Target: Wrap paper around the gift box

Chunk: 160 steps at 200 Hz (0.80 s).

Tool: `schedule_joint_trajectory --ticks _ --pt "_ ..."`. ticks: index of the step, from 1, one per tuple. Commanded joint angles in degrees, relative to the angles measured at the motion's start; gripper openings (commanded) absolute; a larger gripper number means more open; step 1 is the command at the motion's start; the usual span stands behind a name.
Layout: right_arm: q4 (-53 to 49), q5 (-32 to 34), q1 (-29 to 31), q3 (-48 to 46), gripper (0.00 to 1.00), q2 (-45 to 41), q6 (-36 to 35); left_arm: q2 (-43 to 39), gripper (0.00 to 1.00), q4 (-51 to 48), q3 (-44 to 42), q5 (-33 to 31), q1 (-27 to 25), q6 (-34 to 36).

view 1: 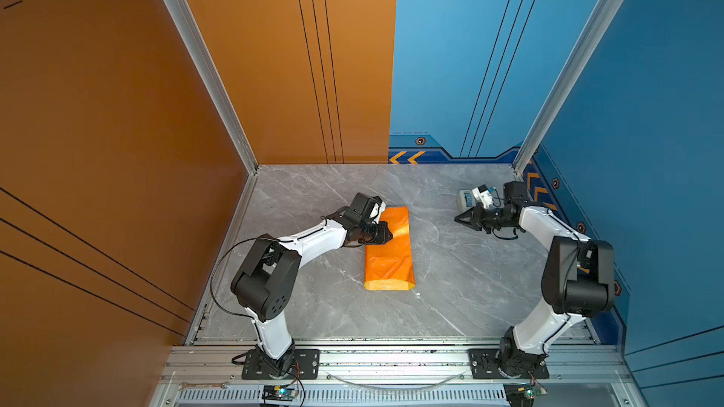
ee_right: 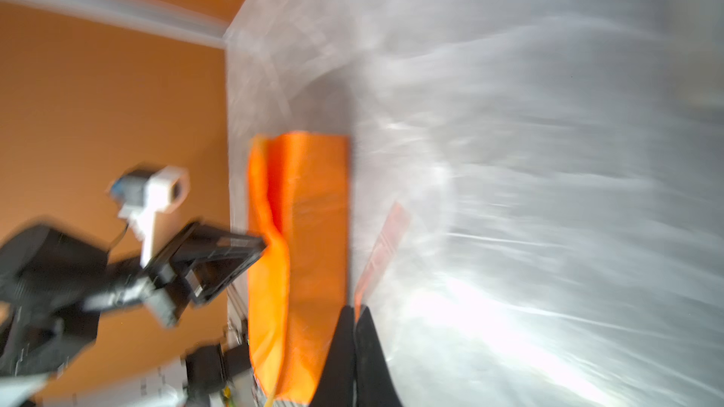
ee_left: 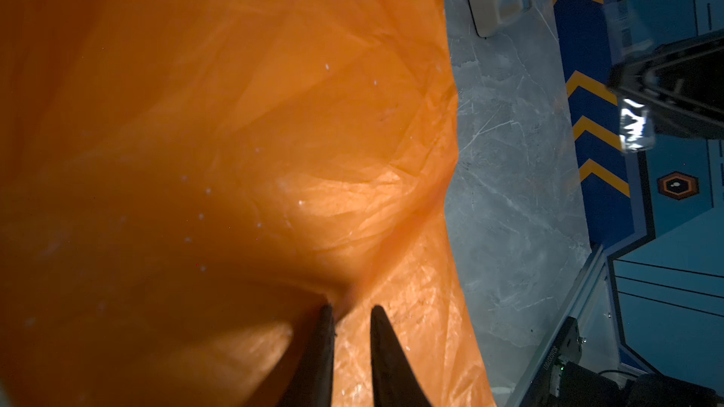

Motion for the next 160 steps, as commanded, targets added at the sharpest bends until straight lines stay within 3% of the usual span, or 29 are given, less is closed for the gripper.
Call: schedule_joint_trajectory --ticks 1,21,57,120,160 --pt "-11.2 -0.9 6.6 3.4 0.00 -1.7 -9.7 1.0 0.20 -4.6 -0.2 -2.4 -0.1 1.3" --pt "-17.7 1.2 13.0 7.2 0.00 -1.1 -15.1 0.8 0.20 -4.4 -0.4 -2.4 0.0 1.4" --pt "-26.7 3.5 18.7 13.1 0.00 3.7 -17.5 0.6 0.20 -4.1 -0.8 -2.1 0.2 1.5" --pt "-37.6 2.4 24.3 20.6 0.00 13.0 -22.2 0.5 0.20 -3.8 -1.0 -1.9 0.2 1.6" --pt "-39.7 4.5 25.3 24.9 0.00 18.6 -21.5 0.5 0.20 -3.7 -1.1 -1.8 0.2 1.7"
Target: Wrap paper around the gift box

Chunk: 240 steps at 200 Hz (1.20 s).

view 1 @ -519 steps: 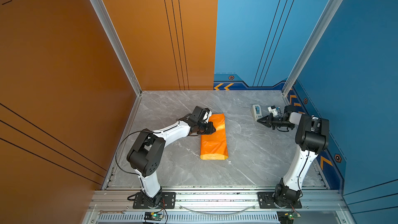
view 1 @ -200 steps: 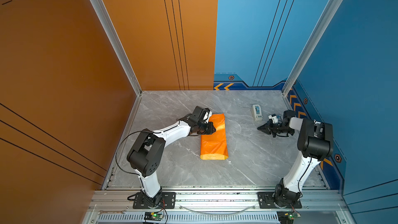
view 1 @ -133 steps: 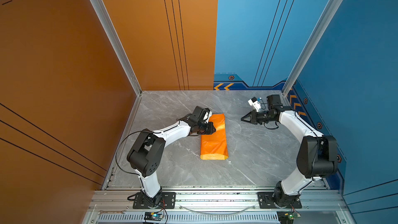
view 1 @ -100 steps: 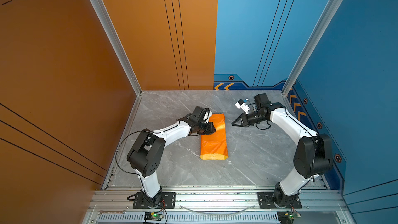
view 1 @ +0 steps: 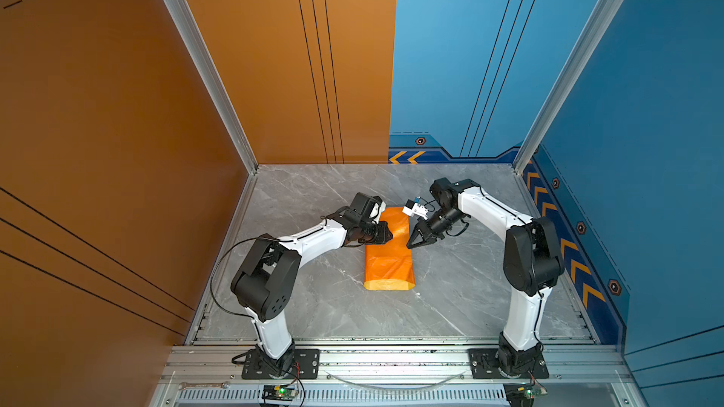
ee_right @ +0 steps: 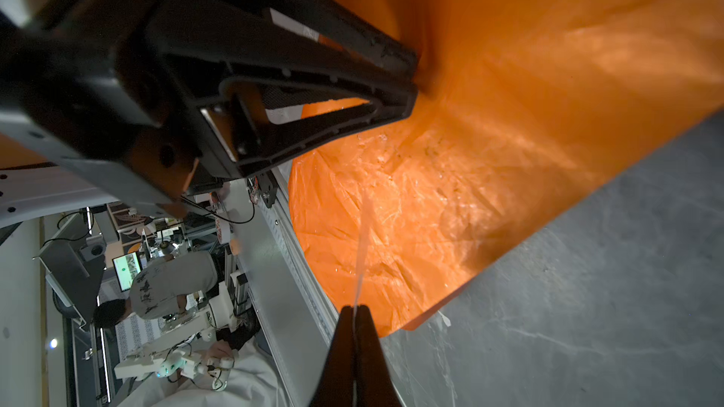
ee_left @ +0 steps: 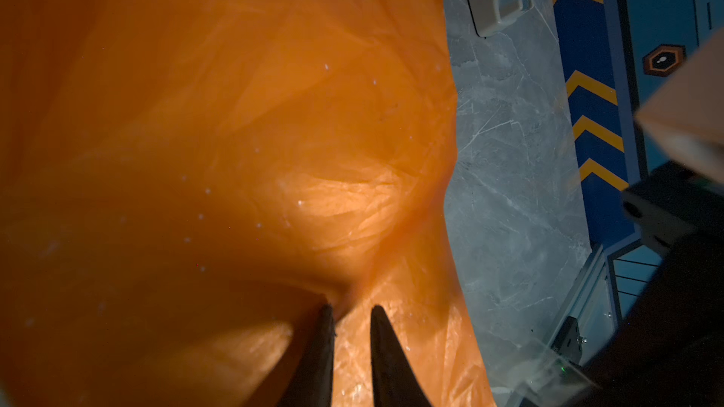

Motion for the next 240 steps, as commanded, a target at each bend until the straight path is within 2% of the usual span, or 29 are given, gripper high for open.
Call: schedule_joint_trajectory --ticks 1,70,132,191,240 --pt "-4.5 2.4 0.1 2.9 0.00 2.6 -1.3 0.5 0.20 -3.8 -1.1 -1.8 0.2 1.6" --pt "-7.6 3.4 -0.1 9.4 0.00 9.9 -1.1 0.7 0.20 -3.8 -0.8 -1.7 0.2 1.7" --pt "-8.6 3.9 -1.5 9.9 0.00 12.3 0.4 0.9 0.20 -3.9 -0.7 -1.6 0.3 1.8" --pt "-9.0 4.0 -1.7 11.8 0.18 13.6 1.6 0.7 0.20 -3.9 -0.8 -1.7 0.2 1.8" --pt "-8.9 4.9 -2.6 12.3 0.21 14.5 4.3 0.7 0.20 -3.7 -0.8 -1.6 0.2 1.8"
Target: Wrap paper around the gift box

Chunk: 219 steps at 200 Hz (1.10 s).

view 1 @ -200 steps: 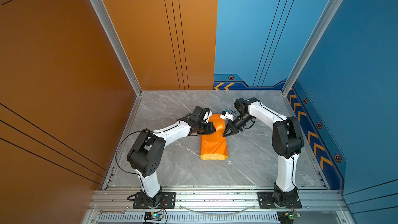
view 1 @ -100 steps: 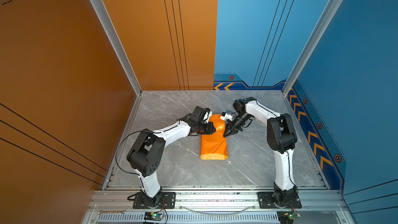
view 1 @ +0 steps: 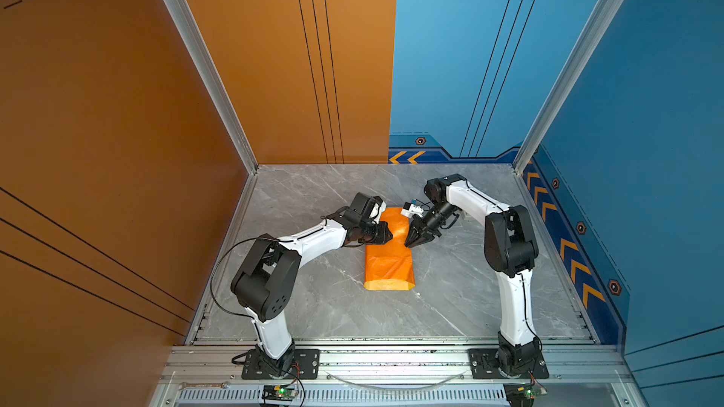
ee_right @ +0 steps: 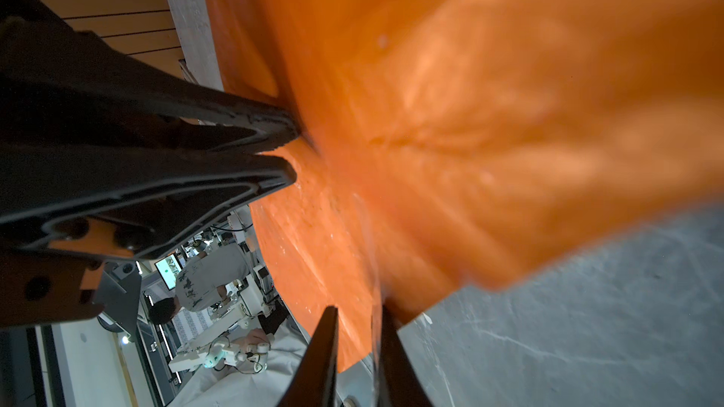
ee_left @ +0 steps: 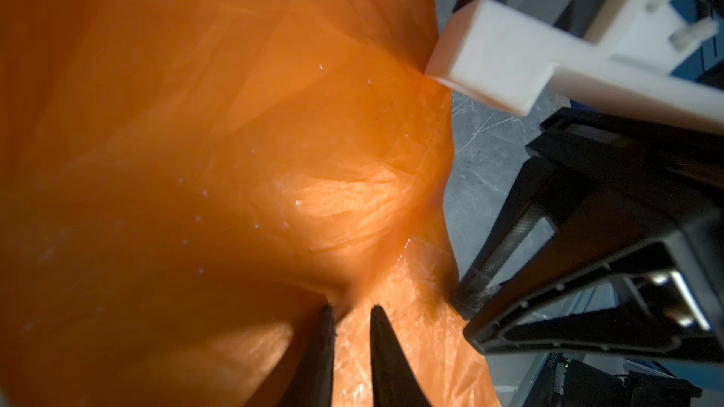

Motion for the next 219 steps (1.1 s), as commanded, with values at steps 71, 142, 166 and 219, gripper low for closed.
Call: schedule_joint_trajectory --ticks 71,142,166,219 --pt "-0.2 2.2 -1.3 3.4 0.05 4.3 3.9 0.3 0.20 -2.3 -0.5 -0.9 0.3 0.7" --pt "-0.2 2.1 -1.2 3.3 0.04 4.5 4.3 -1.0 0.20 2.1 -0.4 1.2 0.2 0.5" --pt "-0.2 2.1 -1.1 3.3 0.04 4.6 4.2 -1.5 0.20 3.4 -0.2 1.9 0.2 0.4" --pt "-0.1 2.3 -1.2 3.1 0.03 4.6 4.1 -1.7 0.20 6.6 0.0 4.1 -0.4 0.2"
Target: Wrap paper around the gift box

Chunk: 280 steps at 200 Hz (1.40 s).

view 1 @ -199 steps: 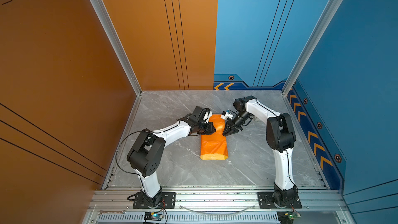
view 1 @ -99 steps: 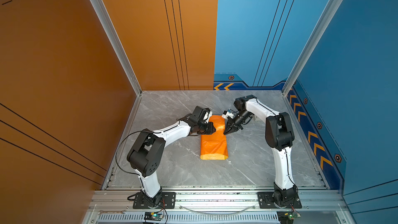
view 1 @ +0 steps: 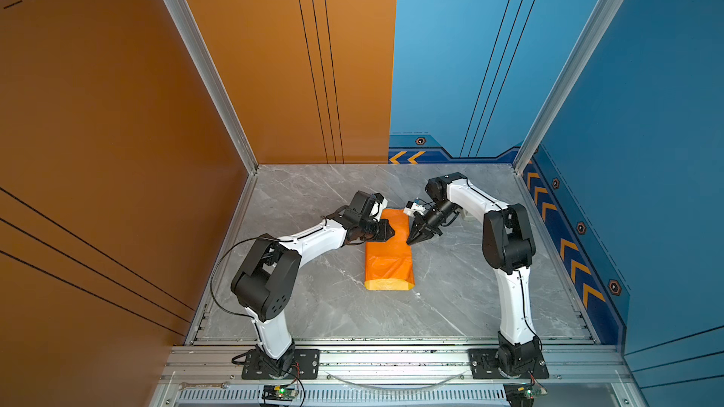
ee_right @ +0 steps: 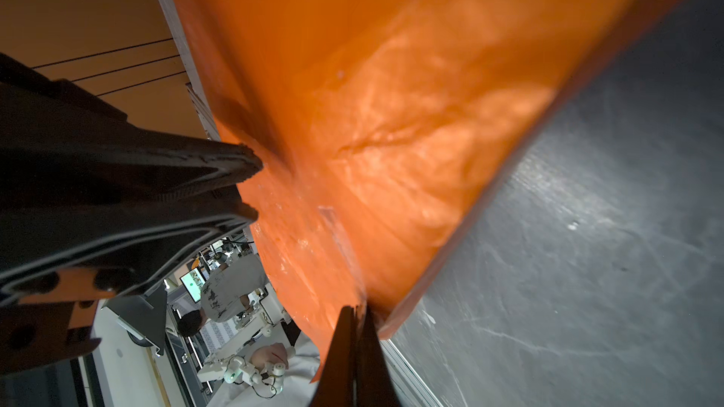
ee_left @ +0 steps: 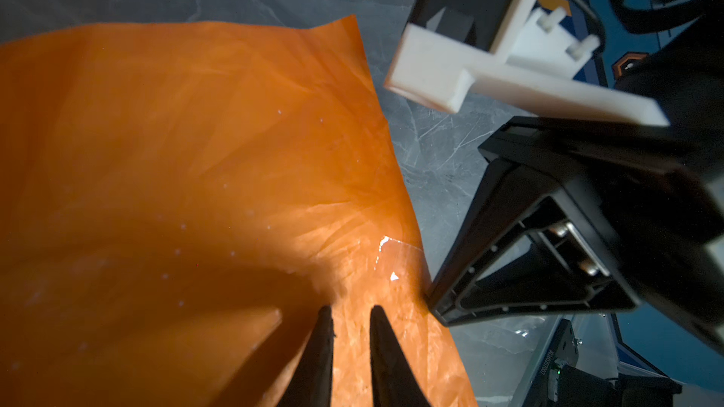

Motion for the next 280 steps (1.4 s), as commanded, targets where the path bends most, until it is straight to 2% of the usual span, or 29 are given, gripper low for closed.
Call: schedule_joint_trajectory --ticks 1,45,87,145,211,237,280 --pt "1.0 2.6 -0.2 0.3 0.03 2.2 0.6 -1.7 0.20 2.4 0.0 2.7 -0.4 0.2" --pt "0.9 2.6 -0.2 0.2 0.02 2.0 0.6 -0.1 0.17 5.9 1.1 7.5 -1.8 0.5" --pt "1.0 2.6 -0.2 0.1 0.02 2.0 0.5 2.6 0.15 5.9 2.4 8.5 -2.4 0.7" --pt "1.1 2.4 -0.2 0.1 0.02 1.9 0.4 5.1 0.15 5.2 1.5 7.8 -2.7 1.0" --pt "1.0 2.3 -0.2 0.1 0.03 1.9 0.4 5.8 0.15 4.3 -1.4 3.8 -2.0 0.8" --pt "1.0 2.2 -0.2 0.1 0.06 1.7 0.5 5.0 0.14 4.6 -3.0 3.3 -1.4 0.5" --pt "1.0 1.9 -0.5 0.2 0.18 0.8 0.9 4.3 0.14 4.2 -4.1 2.6 -0.9 0.5"
